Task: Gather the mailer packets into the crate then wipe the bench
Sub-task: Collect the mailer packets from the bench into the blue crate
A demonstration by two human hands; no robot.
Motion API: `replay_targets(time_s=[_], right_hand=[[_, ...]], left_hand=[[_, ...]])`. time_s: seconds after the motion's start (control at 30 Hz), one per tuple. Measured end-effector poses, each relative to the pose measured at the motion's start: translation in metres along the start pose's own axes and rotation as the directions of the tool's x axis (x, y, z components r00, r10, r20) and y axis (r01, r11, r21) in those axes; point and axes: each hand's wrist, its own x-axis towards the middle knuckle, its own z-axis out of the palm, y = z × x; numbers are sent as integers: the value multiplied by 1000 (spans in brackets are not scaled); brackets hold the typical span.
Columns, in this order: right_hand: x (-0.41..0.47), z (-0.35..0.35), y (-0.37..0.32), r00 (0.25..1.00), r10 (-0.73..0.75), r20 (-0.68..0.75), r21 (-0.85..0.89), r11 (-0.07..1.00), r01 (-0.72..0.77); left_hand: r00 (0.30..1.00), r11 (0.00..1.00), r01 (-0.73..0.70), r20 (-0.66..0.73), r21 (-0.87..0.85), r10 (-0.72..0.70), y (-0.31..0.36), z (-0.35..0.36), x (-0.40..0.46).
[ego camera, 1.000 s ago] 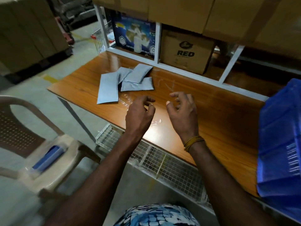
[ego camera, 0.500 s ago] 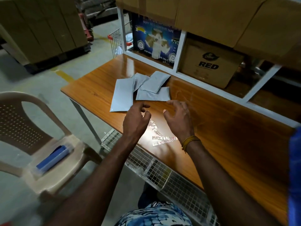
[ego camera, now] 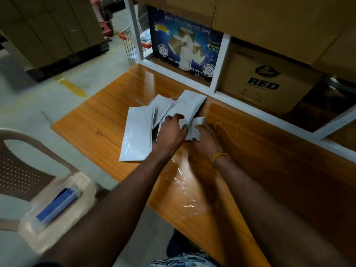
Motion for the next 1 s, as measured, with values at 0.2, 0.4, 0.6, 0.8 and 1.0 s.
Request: replay_targets(time_s=[0.2, 0.4, 0.6, 0.8, 1.0], right_hand=[[54, 5, 9, 974, -123, 191, -261, 950, 171], [71, 1, 15, 948, -192, 253, -273, 926, 260], [63, 12, 20, 982, -166, 93, -359, 914, 189], [21, 15, 21, 996, -13, 86, -333, 942, 41], [17, 16, 17, 971, -135, 195, -253, 950, 183]], left_hand=[[992, 994, 29, 120, 104, -41, 8, 29, 67], [974, 965, 65, 192, 255, -117, -3, 49, 101], [955, 918, 172, 169, 357, -244, -10, 48, 113], [962, 871, 166, 118, 462, -246, -12, 43, 106], [955, 875, 219, 90, 432, -283, -10, 46, 97]])
